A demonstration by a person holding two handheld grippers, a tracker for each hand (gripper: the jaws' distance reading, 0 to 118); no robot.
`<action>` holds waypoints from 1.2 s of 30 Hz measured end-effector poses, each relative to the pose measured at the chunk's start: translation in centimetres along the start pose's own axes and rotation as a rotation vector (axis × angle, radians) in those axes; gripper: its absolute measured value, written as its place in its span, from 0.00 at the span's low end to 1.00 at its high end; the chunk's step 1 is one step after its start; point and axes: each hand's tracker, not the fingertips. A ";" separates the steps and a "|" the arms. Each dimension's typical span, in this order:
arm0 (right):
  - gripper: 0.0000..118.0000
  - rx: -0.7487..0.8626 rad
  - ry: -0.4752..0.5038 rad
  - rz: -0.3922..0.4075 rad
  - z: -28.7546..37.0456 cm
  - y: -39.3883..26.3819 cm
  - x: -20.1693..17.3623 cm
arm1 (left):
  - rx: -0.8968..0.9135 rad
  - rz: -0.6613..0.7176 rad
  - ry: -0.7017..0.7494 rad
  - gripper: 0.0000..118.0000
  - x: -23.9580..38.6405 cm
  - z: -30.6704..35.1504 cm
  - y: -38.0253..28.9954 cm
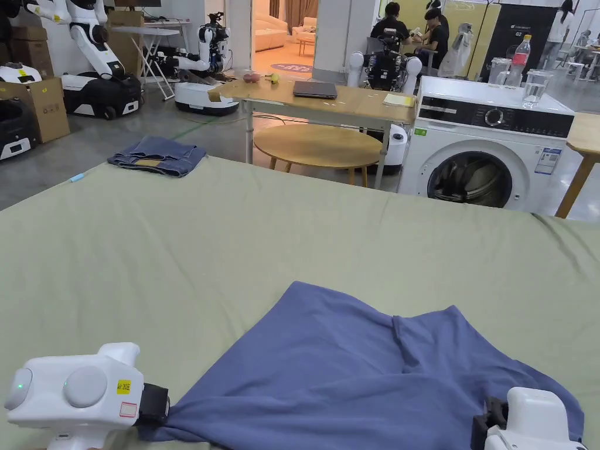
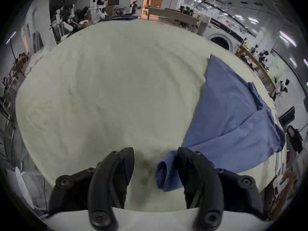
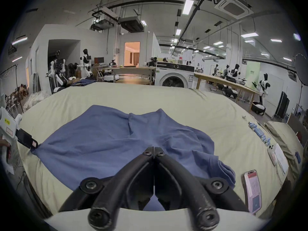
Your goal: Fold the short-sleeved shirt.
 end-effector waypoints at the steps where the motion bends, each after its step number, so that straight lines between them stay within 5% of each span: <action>1: 0.00 -0.003 -0.002 0.001 -0.1 0.0 0.1 | 0.002 0.004 0.002 0.44 0.1 0.1 0.1; 9: 0.00 -0.030 0.007 0.000 -0.5 -0.3 0.2 | 0.023 -0.099 0.091 0.41 2.1 -0.2 -1.0; 12: 0.00 -0.037 0.009 -0.002 -0.7 -0.5 0.3 | 0.040 -0.130 0.091 0.25 3.0 -0.3 -1.9; 14: 0.00 -0.045 0.013 -0.011 -1.1 -0.5 0.5 | 0.038 -0.154 0.055 0.00 3.4 -0.6 -2.1; 23: 0.00 -0.147 0.030 -0.042 -6.9 4.8 4.0 | 0.088 -0.108 -0.011 0.00 1.7 1.6 -1.2; 24: 0.03 -0.164 0.033 -0.049 -8.3 5.8 4.5 | 0.088 -0.108 -0.018 0.00 1.8 1.8 -1.1; 27: 0.50 -0.262 0.051 -0.065 -14.3 9.1 6.1 | 0.097 -0.090 -0.052 0.00 1.9 2.2 -0.9; 36: 0.54 -0.498 0.103 -0.047 -29.5 12.3 6.5 | 0.076 -0.067 -0.051 0.00 2.2 1.2 -0.2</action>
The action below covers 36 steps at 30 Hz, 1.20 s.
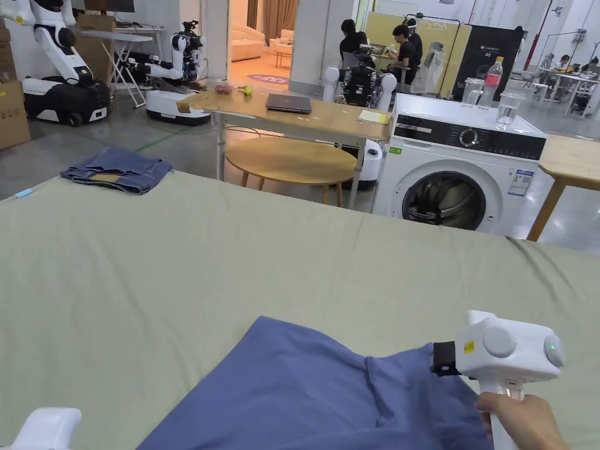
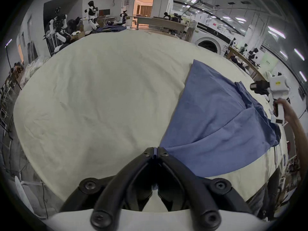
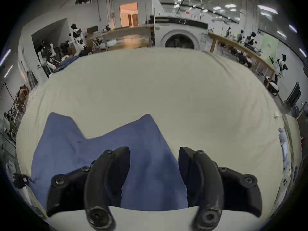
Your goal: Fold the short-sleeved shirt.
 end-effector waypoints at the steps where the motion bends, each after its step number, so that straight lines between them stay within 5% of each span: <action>1: 0.54 -0.027 -0.002 -0.012 -1.2 0.5 -0.1 | -0.003 0.003 0.000 0.00 0.0 -0.1 0.0; 6: 0.49 -0.053 -0.013 0.020 -3.3 0.2 -1.2 | -0.011 0.011 0.002 0.00 -0.3 -0.4 0.1; 9: 0.01 -0.015 0.022 0.032 -2.9 0.1 -1.6 | 0.002 0.012 -0.003 0.00 -0.3 0.0 0.2; 16: 0.01 0.166 -0.001 -0.012 3.3 -1.6 -0.6 | 0.098 0.001 -0.027 0.00 0.0 2.5 1.8; 21: 0.01 0.285 -0.037 0.033 10.7 -2.6 0.7 | 0.208 -0.014 -0.066 0.00 0.8 5.1 4.8; 36: 0.01 0.598 -0.231 0.020 28.6 -0.7 6.4 | 0.482 -0.146 -0.125 0.00 8.0 13.4 22.5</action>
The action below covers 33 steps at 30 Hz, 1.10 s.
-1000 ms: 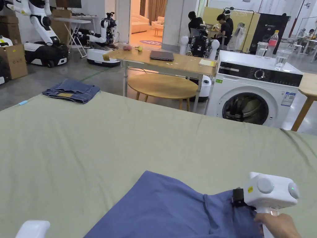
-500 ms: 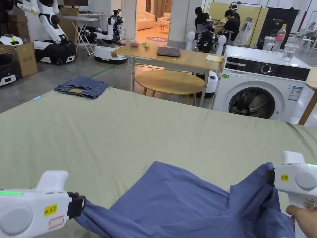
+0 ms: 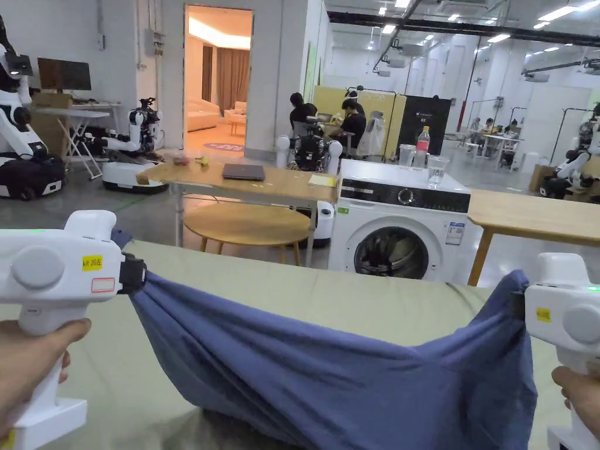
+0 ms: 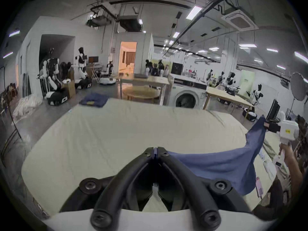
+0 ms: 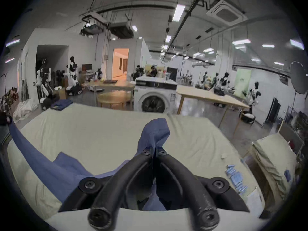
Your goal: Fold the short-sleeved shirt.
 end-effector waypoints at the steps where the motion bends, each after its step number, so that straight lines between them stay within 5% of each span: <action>1: 0.01 0.016 -0.014 0.004 0.3 0.8 0.5 | 0.005 -0.008 0.002 0.00 0.2 -0.3 1.4; 19: 0.01 0.162 -0.138 -0.022 -2.5 16.0 2.5 | 0.098 -0.027 0.067 0.00 1.2 -4.0 19.3; 33: 0.01 0.217 -0.161 -0.024 -1.9 21.6 1.6 | 0.138 -0.055 0.092 0.00 1.7 -3.6 22.9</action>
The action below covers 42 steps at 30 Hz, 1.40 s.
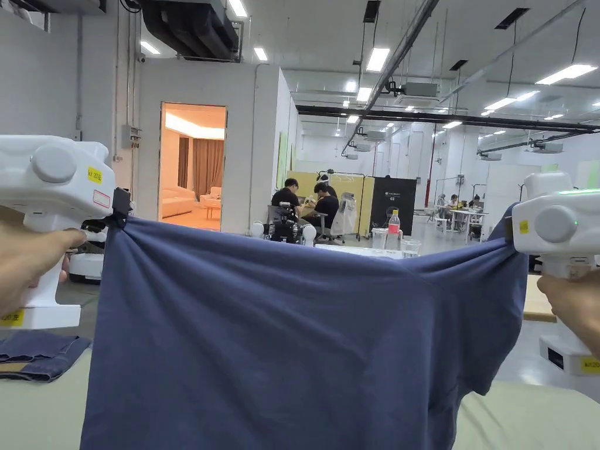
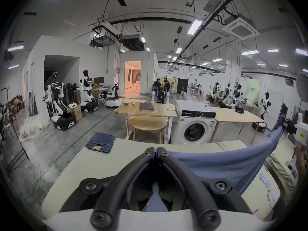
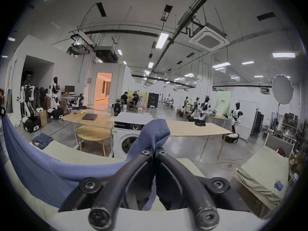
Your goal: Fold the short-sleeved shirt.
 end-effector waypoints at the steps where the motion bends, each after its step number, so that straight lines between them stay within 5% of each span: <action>1: 0.01 -0.003 -0.001 0.004 0.4 -0.4 -0.2 | -0.008 -0.011 -0.003 0.00 0.1 0.1 -0.4; 32: 0.01 -0.114 0.062 0.051 22.7 -18.0 3.2 | -0.069 0.029 -0.132 0.00 -1.9 17.2 -22.1; 42: 0.01 -0.340 0.160 0.074 23.4 -28.5 1.2 | -0.280 0.109 -0.139 0.00 -2.1 17.2 -34.6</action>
